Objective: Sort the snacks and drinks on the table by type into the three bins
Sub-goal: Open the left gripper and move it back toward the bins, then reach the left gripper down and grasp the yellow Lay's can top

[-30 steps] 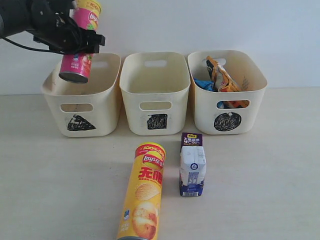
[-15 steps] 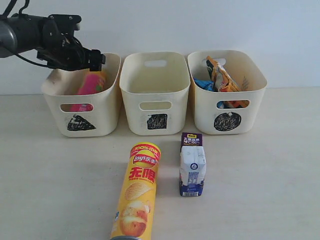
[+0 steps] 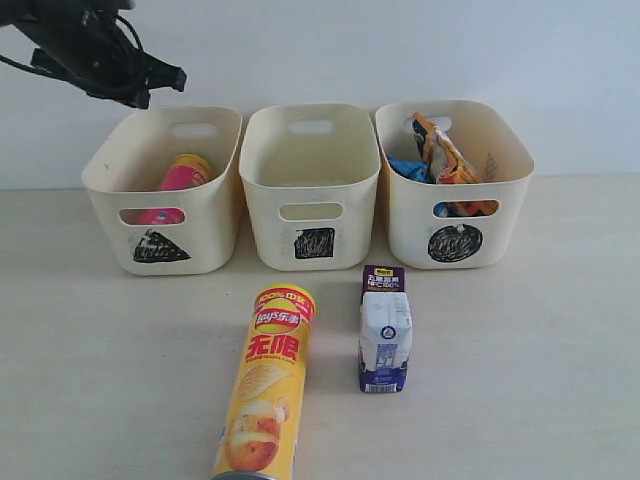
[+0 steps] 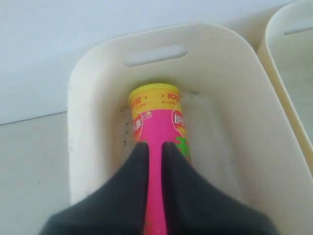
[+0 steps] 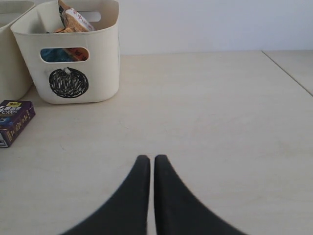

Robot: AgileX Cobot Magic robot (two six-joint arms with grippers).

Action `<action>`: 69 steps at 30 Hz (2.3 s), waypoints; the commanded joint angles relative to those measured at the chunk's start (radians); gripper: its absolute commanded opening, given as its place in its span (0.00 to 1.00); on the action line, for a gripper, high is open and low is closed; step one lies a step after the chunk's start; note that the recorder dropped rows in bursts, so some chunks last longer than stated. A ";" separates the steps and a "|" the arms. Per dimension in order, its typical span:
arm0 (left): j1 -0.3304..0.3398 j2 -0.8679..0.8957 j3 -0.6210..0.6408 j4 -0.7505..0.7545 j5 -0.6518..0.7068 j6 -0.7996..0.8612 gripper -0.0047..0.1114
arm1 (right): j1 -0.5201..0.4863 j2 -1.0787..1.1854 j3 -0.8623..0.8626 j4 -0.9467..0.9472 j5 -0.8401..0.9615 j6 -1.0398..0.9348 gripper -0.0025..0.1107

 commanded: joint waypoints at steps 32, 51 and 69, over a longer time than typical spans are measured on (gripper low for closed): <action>-0.305 -0.506 0.681 -0.121 0.101 0.153 0.07 | -0.004 -0.005 0.004 -0.004 -0.009 0.000 0.02; -0.430 -0.406 0.695 -0.279 0.191 0.205 0.50 | -0.004 -0.005 0.004 -0.004 -0.009 0.000 0.02; -0.430 -0.207 0.695 -0.275 0.028 0.093 0.98 | -0.004 -0.005 0.004 -0.004 -0.009 0.000 0.02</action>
